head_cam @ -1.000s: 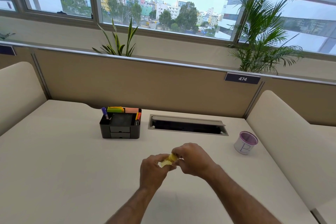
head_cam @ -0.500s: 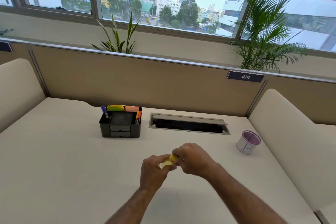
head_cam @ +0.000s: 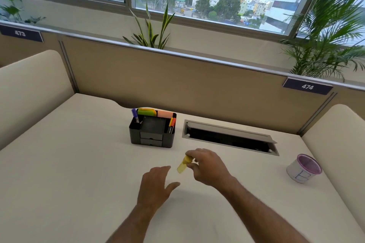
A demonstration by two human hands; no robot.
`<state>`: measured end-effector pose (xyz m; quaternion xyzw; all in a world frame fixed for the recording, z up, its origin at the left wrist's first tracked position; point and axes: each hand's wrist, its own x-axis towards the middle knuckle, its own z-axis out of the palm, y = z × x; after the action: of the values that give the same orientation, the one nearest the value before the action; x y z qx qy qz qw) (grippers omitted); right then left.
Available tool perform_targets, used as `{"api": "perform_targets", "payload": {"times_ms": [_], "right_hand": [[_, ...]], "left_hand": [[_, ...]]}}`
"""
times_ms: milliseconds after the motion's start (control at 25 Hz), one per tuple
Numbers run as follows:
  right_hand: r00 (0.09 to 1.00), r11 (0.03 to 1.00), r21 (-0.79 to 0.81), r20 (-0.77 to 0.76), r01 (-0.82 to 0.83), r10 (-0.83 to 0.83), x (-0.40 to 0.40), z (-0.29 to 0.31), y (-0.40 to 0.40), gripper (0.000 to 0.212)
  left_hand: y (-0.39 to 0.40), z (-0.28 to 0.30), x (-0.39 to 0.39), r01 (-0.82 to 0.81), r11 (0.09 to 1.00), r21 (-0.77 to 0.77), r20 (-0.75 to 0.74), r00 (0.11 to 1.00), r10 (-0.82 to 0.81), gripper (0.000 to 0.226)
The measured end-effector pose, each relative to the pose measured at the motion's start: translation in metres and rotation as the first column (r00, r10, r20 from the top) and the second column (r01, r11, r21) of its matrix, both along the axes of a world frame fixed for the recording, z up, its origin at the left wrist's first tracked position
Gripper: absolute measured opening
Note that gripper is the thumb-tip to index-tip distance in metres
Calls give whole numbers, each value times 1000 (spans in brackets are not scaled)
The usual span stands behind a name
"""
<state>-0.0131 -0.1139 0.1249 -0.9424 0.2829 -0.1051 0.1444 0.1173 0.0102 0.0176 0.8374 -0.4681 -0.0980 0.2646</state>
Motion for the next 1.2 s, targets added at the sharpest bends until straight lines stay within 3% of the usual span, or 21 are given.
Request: {"api": "perform_targets", "payload": {"times_ms": [120,280,480,680,800,960,1200], "right_hand": [[999,999,-22,30,-32,32,41,6,-9,31],[995,997,-37,65,-67,70,106,14,-21,35],[991,991,-84,81,-100,107,184,20,-34,29],[993,983,-146,2,-113,115,239,10,-42,14],[991,986,-105,-5,-132,132,257,-5,-42,19],[984,987,-38,-94,-158,154,270,-30,-42,42],[982,992,1,-137,-128,127,276,-52,-49,44]], "left_hand": [[7,-14,34,30,964,264,112,992,-61,88],[8,-33,70,37,929,367,149,984,-98,98],[5,-55,98,66,935,349,199,970,-142,102],[2,-65,107,104,948,302,203,964,-170,95],[2,-65,107,118,952,283,199,964,-178,90],[1,-69,110,110,958,265,195,967,-165,91],[1,-74,111,110,957,270,193,967,-165,92]]}}
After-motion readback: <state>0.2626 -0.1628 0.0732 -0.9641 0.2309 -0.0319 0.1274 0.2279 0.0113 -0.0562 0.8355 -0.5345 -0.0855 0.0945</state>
